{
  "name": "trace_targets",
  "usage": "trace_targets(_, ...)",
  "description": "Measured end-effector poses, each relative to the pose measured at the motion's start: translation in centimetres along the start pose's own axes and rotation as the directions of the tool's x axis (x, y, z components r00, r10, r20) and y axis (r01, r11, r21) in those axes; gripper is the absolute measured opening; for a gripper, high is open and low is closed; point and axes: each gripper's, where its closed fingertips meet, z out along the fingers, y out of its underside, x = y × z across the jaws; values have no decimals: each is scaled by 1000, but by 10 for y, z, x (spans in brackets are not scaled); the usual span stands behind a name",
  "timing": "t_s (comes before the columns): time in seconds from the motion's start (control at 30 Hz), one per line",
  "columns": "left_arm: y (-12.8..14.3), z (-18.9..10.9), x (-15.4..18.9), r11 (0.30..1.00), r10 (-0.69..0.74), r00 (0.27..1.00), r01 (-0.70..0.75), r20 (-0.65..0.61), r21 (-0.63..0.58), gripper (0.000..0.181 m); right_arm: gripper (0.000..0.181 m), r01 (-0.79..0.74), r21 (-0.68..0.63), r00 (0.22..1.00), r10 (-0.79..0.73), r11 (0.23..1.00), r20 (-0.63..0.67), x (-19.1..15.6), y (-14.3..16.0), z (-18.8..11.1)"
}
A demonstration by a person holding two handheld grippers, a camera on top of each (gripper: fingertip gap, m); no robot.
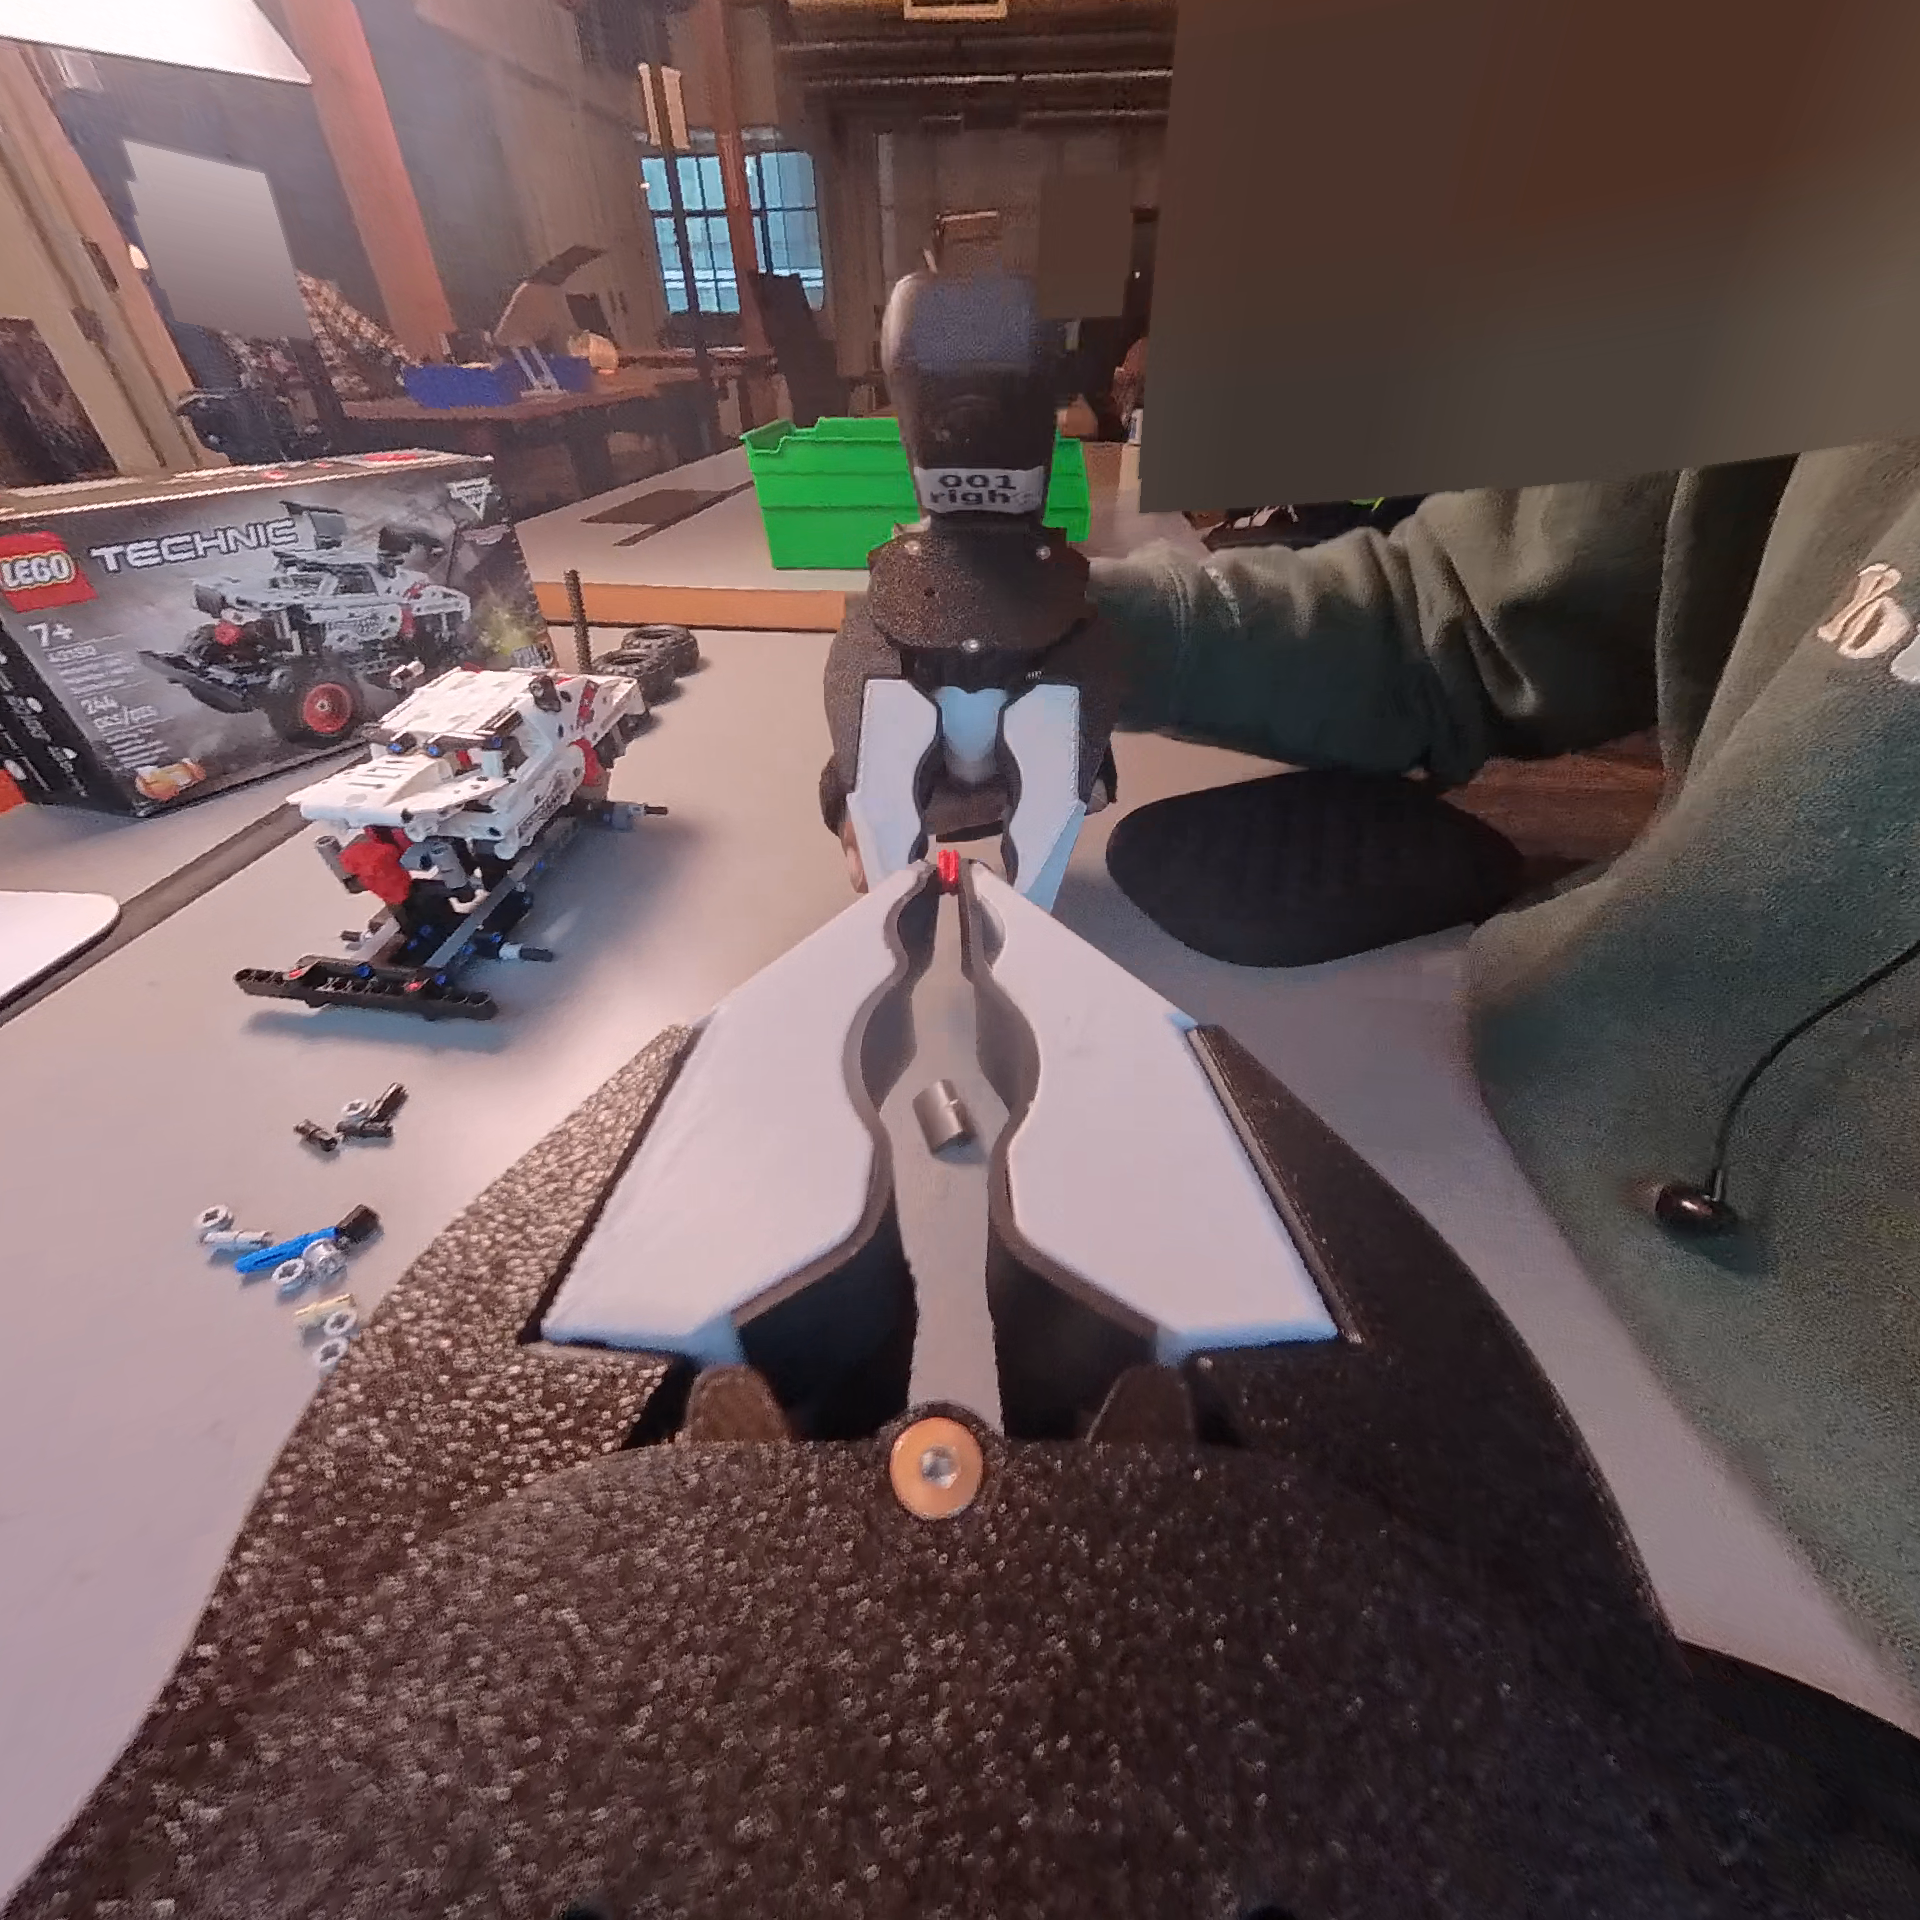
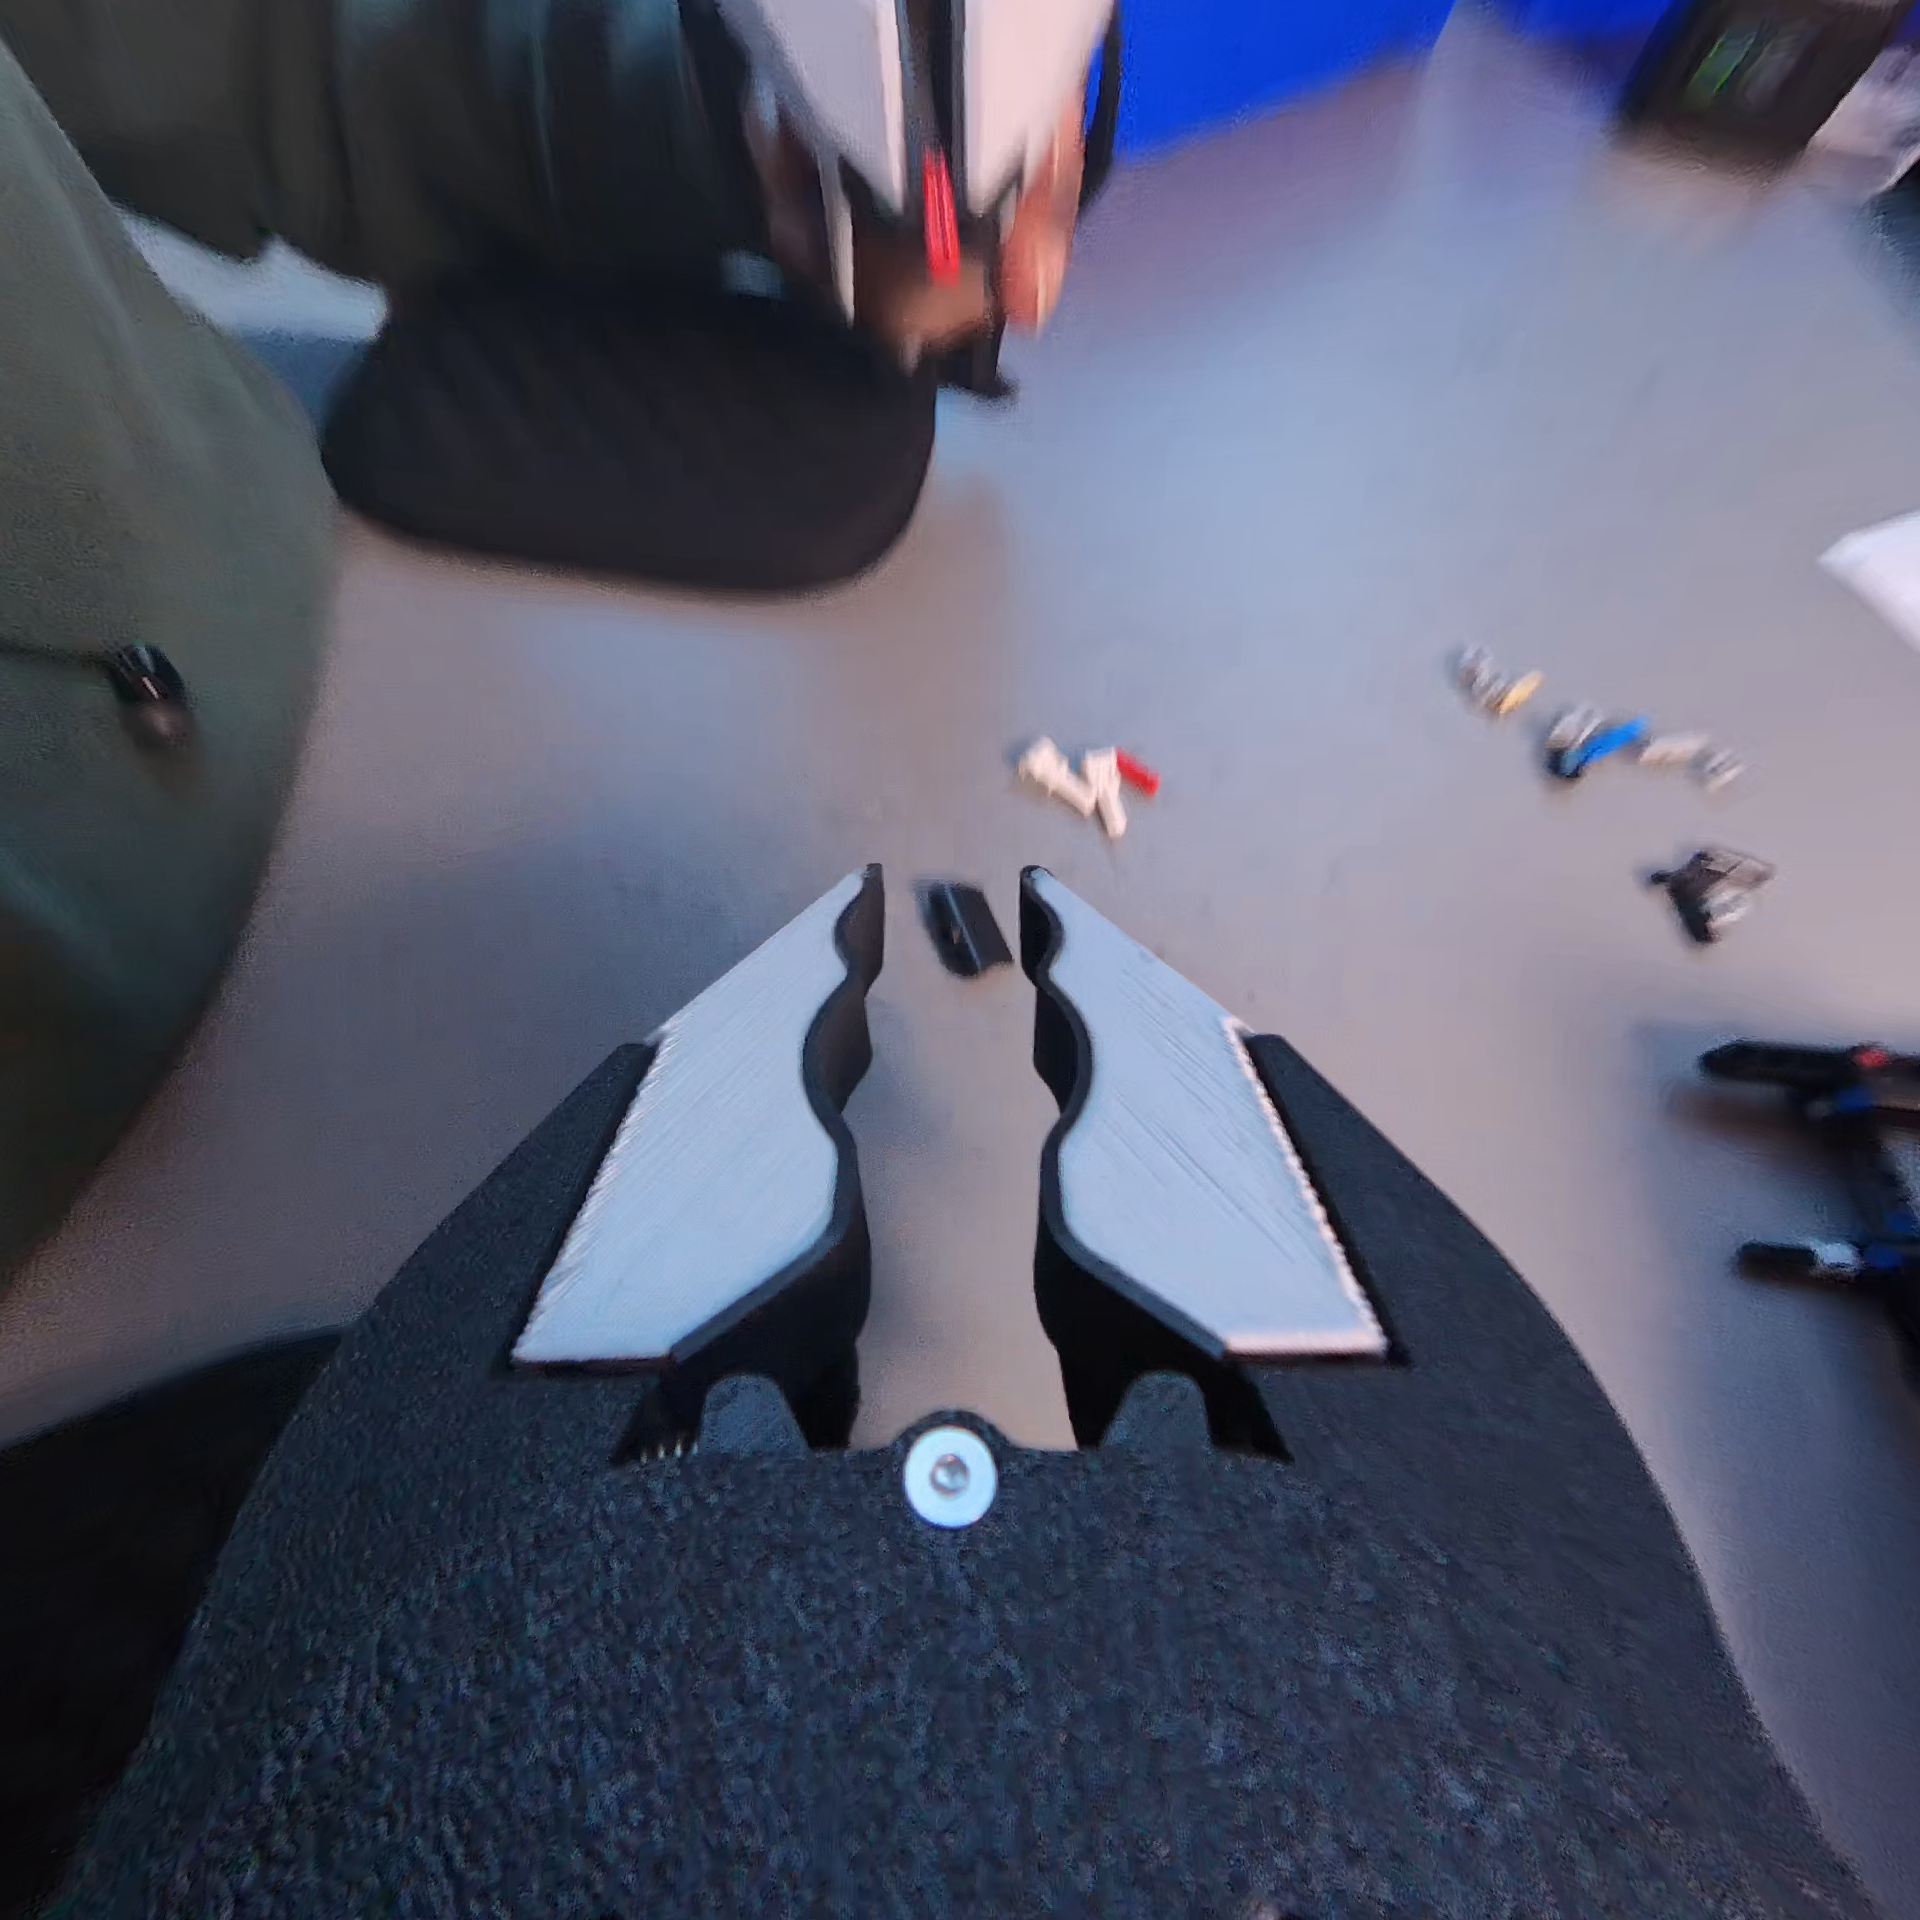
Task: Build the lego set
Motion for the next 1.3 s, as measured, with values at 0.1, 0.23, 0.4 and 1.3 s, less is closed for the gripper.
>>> trace_targets(0.1,6,-1,-5,1000,0,1000,0,19,-21,1,29,-1,-130,995,14,992,95,3,19,17)
trace_targets(0.23,12,-4,-12,999,-17,999,18,41,-36,1,28,79,-248,989,-44,965,141,3,33,33)
trace_targets(0.4,20,-2,-11,997,-13,999,15,33,-74,1,14,104,-246,992,-84,964,92,5,31,41)
trace_targets(1.3,11,16,2,988,-134,991,135,23,-80,1,6,182,211,912,-84,960,-401,0,-65,-10)
